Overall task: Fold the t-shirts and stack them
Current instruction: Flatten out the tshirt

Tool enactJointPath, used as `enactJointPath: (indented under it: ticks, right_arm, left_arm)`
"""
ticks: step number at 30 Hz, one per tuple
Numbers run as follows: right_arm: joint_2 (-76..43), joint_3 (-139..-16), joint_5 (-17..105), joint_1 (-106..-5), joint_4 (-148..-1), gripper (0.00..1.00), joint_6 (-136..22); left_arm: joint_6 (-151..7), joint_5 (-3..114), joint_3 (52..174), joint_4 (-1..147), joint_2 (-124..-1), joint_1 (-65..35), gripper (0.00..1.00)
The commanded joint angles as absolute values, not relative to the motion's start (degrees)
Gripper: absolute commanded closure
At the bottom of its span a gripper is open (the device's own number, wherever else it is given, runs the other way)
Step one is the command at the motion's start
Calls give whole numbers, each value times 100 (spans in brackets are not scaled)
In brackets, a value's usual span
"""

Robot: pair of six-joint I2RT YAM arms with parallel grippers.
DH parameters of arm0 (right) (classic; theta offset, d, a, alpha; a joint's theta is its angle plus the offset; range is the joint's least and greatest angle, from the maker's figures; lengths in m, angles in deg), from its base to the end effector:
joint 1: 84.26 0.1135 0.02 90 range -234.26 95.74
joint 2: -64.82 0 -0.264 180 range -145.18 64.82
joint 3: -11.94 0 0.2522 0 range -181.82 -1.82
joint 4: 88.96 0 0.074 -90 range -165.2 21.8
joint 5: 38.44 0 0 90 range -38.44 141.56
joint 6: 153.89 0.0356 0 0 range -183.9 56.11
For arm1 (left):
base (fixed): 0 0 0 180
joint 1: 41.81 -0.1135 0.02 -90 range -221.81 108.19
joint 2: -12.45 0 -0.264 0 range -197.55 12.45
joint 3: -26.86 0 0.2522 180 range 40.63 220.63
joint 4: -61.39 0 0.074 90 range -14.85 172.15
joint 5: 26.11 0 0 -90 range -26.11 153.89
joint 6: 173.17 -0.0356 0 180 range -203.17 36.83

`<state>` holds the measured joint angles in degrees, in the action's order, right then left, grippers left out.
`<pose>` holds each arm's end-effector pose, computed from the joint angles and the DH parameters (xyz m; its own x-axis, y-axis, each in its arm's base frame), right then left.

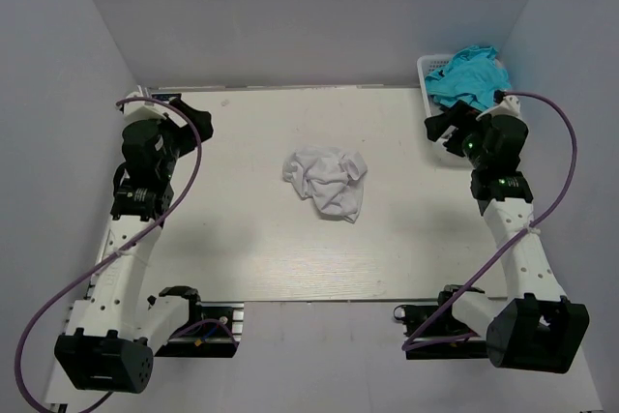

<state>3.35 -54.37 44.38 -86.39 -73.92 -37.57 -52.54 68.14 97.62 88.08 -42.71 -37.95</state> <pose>0.2528 -0.0049 0.3474 -0.1968 0.4475 -0.8724 0.0013 0.8899 0.4562 0.2192 -0.0121 0.3769 -0.1624 -0.4983 -0.8517 -0.1024 0.8670 -0.4877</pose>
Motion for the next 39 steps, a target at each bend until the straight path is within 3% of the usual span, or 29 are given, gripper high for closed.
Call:
enactJointPath:
  ticks: [1,8,16,21,26,29,34,37,39]
  right_arm:
    - [479,-5386,4093,-8646,-7335,9,-3517]
    - [312,-5174,2274,-8567,-7862,9,-4577]
    - [-705,-5798,2695,-7848,-7047,9,-5079]
    - [-1506,-6061,3369,-7082,-6791,9,-5150]
    - [-2349,-6334,4021,-6651,-6545,9,-4957]
    - [-2876,-6615,4268,-6528,-6352,15,-4974]
    - [-3247,-6774,4654,-6378,-6561,18,-4835]
    - [-3449,-6826,4838,-6335,-6728,25,-4676]
    - [-3677,-6984,5023,-6282,-6772,36,-4614]
  left_arm:
    - [-5373,6591,9697,9106,-4178,-3812,0]
    - [-5284,5960,9591,9167,-4731,-3812,0]
    - [-5610,4650,10039,9177,-6689,-3391,0]
    - [-5610,4701,10636,9387,-7824,-2846,0]
    - [-5610,4956,10864,9273,-8141,-2292,0]
    - [-5610,5140,11076,9273,-8596,-2125,0]
    - [-5557,5720,11664,9554,-9240,-2063,10]
    - [-5610,5721,11884,9554,-9573,-2063,16]
    - [-5671,5660,12086,9554,-9749,-2010,19]
